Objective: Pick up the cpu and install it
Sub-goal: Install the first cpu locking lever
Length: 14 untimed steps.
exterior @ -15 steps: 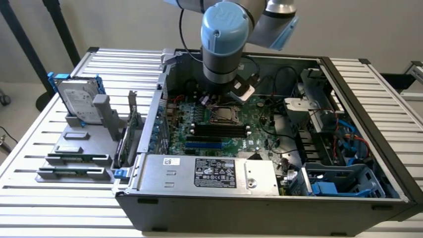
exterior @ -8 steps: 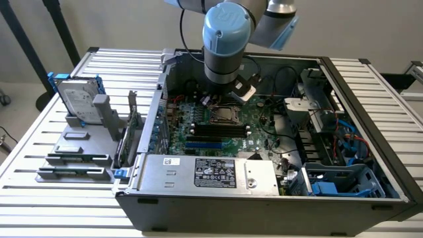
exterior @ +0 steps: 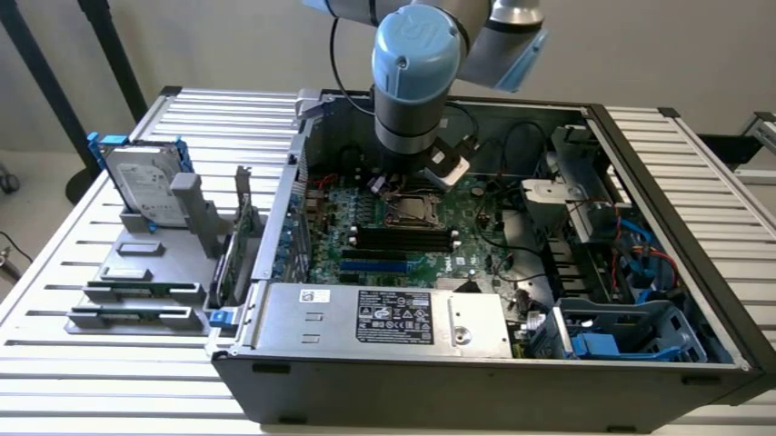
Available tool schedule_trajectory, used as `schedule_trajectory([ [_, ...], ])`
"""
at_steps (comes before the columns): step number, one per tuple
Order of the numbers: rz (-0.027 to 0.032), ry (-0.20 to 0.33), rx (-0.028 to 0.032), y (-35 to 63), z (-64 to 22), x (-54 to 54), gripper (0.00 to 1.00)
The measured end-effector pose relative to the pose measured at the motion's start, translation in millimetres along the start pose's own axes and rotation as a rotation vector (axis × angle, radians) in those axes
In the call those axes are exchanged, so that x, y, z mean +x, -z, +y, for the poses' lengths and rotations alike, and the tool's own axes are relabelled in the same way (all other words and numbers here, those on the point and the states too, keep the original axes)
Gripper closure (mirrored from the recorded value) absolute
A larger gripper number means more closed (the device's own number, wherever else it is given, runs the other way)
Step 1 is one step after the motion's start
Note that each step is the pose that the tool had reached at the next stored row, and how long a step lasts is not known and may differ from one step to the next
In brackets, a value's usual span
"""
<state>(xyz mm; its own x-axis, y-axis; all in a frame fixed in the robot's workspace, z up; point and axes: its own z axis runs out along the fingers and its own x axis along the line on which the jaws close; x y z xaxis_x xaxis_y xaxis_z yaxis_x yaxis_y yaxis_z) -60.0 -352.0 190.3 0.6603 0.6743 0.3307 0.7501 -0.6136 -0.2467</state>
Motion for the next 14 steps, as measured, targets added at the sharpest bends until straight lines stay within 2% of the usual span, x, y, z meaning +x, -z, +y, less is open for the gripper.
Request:
schedule_trajectory([
  [14, -0.0004, 0.0, 0.0005, -1.4, -1.3, 1.5, 0.89],
])
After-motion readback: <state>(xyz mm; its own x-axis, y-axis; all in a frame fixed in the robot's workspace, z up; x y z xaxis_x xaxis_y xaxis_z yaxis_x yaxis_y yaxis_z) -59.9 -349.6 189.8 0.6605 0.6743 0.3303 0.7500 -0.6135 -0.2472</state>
